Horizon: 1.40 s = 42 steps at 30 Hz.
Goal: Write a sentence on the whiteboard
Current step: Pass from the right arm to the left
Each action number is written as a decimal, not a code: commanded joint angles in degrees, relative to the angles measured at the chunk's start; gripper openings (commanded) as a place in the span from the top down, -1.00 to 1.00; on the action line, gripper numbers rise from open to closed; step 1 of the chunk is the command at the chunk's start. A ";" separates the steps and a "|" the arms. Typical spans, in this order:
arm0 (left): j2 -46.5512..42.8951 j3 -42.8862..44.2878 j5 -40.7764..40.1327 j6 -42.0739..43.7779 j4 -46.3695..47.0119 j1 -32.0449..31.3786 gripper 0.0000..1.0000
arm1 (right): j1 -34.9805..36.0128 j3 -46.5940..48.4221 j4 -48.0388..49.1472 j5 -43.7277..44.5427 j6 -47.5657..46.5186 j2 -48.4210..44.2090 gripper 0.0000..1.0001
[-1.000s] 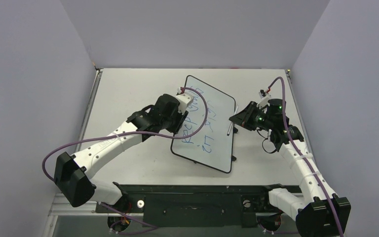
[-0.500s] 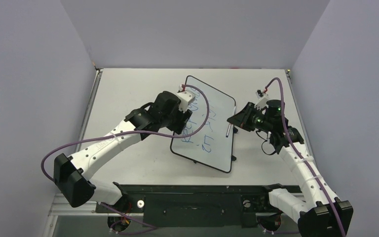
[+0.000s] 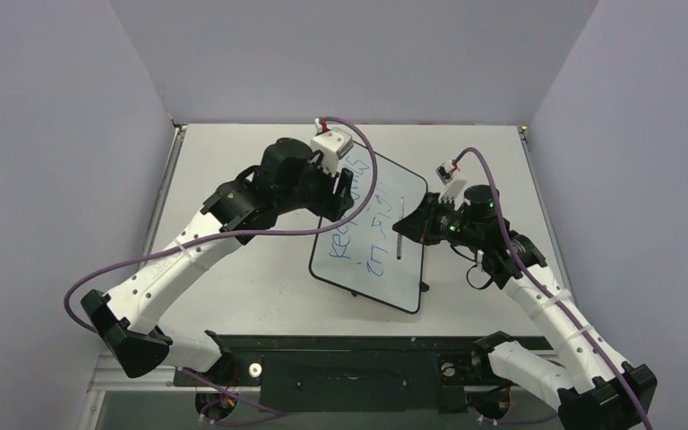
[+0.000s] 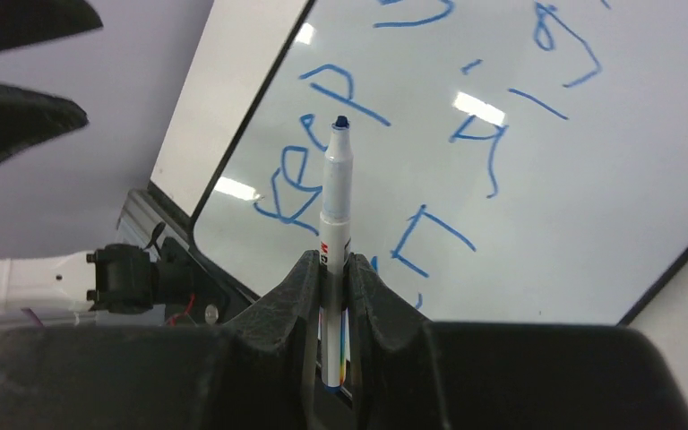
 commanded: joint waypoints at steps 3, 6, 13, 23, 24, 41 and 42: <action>0.61 7.40 14.43 -10.43 6.38 -0.49 -0.05 | 8.17 4.77 1.82 4.62 -8.62 -3.14 1.00; 1.43 6.40 20.48 -12.44 10.22 -0.67 -0.03 | 11.02 6.62 1.40 4.24 -11.24 -3.22 1.00; 2.82 2.31 26.57 -14.97 16.03 -0.62 -0.01 | 14.79 10.12 1.14 3.57 -13.07 -2.32 1.00; 3.52 -2.09 27.05 -19.43 23.51 -0.65 0.36 | 18.14 11.89 0.86 4.96 -14.24 -1.05 1.00; 3.43 -2.66 26.91 -19.81 24.05 -0.67 0.65 | 18.23 11.92 0.91 5.19 -14.28 -0.97 1.00; -10.43 -20.03 11.64 -41.13 50.79 0.50 1.00 | 18.41 3.37 17.77 10.24 -6.00 -7.36 -0.23; -11.13 -20.72 10.81 -43.45 53.57 0.77 1.00 | 18.42 2.33 20.14 10.19 -5.16 -7.64 -0.25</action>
